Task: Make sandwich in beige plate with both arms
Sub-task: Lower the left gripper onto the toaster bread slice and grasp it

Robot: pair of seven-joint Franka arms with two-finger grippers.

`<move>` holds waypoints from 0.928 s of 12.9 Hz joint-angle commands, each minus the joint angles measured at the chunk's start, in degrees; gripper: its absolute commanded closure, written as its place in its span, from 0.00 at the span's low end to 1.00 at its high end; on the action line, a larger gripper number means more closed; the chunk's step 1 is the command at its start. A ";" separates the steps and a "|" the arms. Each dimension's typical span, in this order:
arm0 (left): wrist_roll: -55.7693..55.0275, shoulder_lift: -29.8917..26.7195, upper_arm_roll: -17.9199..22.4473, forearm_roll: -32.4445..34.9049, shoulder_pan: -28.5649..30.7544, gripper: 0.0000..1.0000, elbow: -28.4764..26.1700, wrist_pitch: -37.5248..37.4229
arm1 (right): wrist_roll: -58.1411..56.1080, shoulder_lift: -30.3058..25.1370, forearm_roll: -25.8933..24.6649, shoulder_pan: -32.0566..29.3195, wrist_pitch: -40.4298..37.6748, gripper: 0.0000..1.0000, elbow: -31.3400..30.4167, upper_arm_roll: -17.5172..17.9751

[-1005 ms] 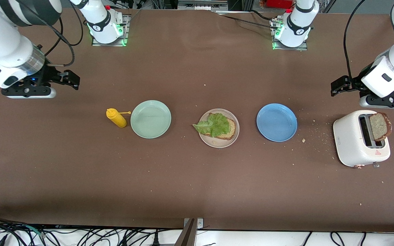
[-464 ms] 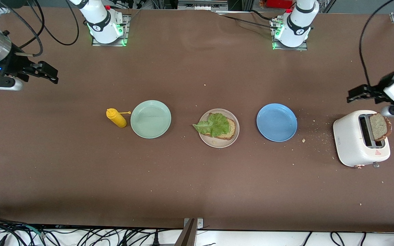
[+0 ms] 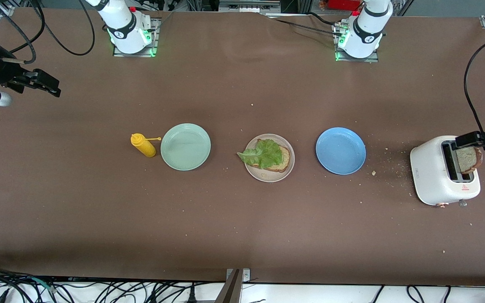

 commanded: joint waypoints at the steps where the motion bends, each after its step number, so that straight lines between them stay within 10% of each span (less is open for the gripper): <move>1: 1.86 2.21 -0.36 0.83 0.97 0.00 2.05 0.22 | -0.60 0.33 0.57 0.75 -1.70 0.00 2.59 -0.81; 11: 4.49 8.28 -0.10 1.27 7.30 0.12 1.08 4.96 | 0.02 0.24 0.04 1.02 0.23 0.00 2.42 -0.72; 12: 4.49 8.46 -0.10 1.35 7.74 0.26 0.38 4.70 | 0.02 0.33 0.04 1.02 0.49 0.00 2.24 -0.72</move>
